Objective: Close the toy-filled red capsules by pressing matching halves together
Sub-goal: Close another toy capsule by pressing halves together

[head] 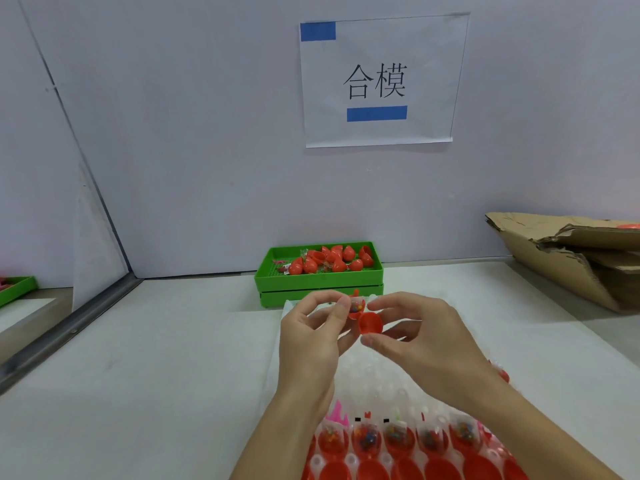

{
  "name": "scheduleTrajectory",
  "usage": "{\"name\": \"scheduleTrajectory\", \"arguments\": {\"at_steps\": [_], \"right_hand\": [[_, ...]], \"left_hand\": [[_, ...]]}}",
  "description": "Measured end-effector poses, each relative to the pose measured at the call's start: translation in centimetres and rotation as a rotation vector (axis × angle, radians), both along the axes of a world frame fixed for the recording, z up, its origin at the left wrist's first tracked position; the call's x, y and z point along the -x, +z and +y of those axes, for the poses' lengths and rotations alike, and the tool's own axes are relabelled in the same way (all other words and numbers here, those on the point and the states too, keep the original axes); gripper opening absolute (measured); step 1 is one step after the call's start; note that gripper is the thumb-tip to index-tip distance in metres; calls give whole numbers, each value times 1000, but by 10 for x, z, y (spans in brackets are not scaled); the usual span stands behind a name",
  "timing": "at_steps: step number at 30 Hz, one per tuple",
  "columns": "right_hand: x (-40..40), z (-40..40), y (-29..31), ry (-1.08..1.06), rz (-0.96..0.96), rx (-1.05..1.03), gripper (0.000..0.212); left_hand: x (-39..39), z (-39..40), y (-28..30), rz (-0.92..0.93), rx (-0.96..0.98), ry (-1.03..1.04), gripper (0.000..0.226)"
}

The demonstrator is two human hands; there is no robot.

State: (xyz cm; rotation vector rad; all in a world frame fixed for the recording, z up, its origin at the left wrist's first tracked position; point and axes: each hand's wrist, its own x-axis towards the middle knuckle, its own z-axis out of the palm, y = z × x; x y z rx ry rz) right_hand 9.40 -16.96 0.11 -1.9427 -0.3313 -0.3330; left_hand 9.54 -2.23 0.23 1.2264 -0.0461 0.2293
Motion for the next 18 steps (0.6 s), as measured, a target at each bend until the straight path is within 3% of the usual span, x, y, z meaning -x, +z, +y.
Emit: {"name": "scheduleTrajectory", "arguments": {"at_steps": [4,9,13,18], "right_hand": [[1,-1,0,24,-33,-39,15],[0,-4,4,34,-14,-89,11],[0,-5,6,103,66,-264,22],[1,-6,7,110,86,-404,37]], "left_hand": [[0,1,0,-9,9,22,6],[0,-1,1,-31,18,10,22],[1,-4,0,-69,-39,18,9],[2,-5,0,-134,-99,46,10]]}}
